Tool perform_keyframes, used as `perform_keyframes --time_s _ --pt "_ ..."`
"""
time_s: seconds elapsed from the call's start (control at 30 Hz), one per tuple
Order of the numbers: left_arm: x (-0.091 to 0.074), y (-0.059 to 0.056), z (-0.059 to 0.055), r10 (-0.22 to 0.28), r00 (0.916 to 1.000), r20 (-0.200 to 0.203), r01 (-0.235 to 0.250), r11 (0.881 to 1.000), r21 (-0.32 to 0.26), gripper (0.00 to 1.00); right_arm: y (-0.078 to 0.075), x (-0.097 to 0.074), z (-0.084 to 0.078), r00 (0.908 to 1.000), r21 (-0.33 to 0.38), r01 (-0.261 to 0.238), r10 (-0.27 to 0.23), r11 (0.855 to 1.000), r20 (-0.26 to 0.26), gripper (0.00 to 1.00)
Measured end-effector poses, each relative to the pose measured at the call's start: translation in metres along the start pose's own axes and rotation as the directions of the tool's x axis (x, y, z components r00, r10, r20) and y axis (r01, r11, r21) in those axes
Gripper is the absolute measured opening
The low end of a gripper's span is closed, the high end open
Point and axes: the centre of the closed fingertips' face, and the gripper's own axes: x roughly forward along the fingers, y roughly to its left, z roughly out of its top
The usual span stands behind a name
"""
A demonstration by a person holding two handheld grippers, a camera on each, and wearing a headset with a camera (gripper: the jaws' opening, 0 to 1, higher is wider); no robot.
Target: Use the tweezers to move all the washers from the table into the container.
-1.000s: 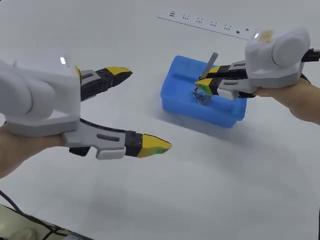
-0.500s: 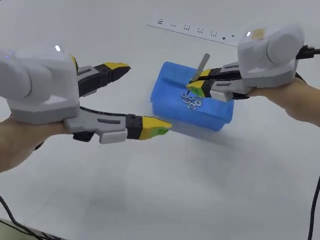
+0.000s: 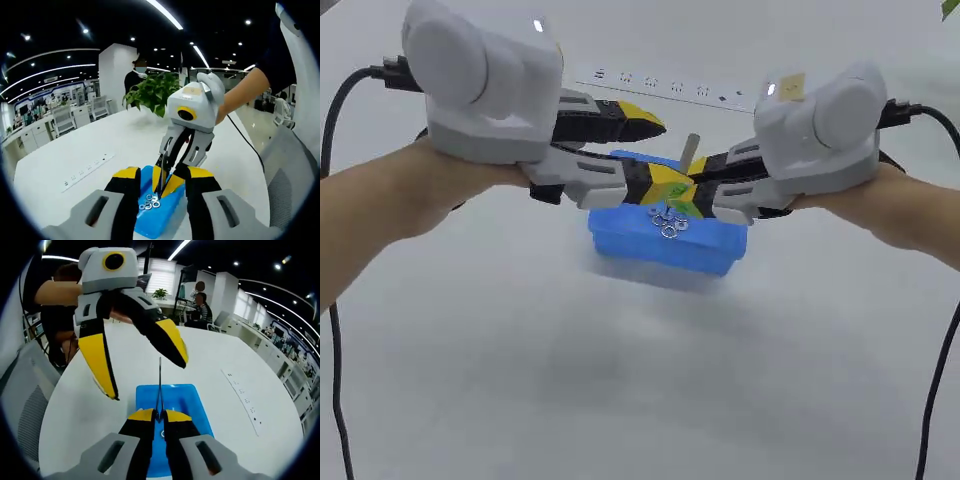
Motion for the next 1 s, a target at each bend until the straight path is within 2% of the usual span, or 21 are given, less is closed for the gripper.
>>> perform_keyframes --time_s 0.13,0.23,0.33,0.47,0.57,0.87,1.0 --pt "0.003 -0.006 0.005 -0.032 0.9992 -0.022 0.033 0.998 0.052 0.26 0.007 -0.004 0.001 0.9999 -0.030 -0.012 0.012 0.999 -0.009 0.08" --pt "0.000 -0.010 -0.003 -0.052 0.9954 -0.081 0.060 0.994 0.091 0.21 0.011 -0.007 0.002 0.9998 -0.052 -0.016 0.015 0.999 -0.014 0.08" --pt "-0.002 -0.017 -0.003 -0.064 0.9938 -0.091 0.075 0.990 0.119 0.17 0.014 -0.008 0.003 0.9996 -0.064 -0.025 0.024 0.998 -0.016 0.08" --pt "-0.005 -0.023 0.005 -0.087 0.9934 -0.075 0.096 0.987 0.127 0.15 0.019 -0.009 0.004 0.9988 -0.091 -0.041 0.038 0.995 -0.031 0.08" --pt "-0.006 -0.030 0.000 -0.119 0.9865 -0.113 0.135 0.979 0.153 0.08 0.021 -0.011 0.004 0.9985 -0.098 -0.044 0.041 0.994 -0.037 0.08" --pt "-0.015 -0.045 0.004 -0.155 0.9802 -0.124 0.174 0.971 0.162 0.07 0.036 -0.021 0.005 0.9949 -0.157 -0.078 0.067 0.985 -0.076 0.08" --pt "-0.023 -0.052 0.000 -0.170 0.9754 -0.140 0.192 0.968 0.161 0.06 0.046 -0.028 0.004 0.9919 -0.168 -0.101 0.087 0.980 -0.093 0.08"
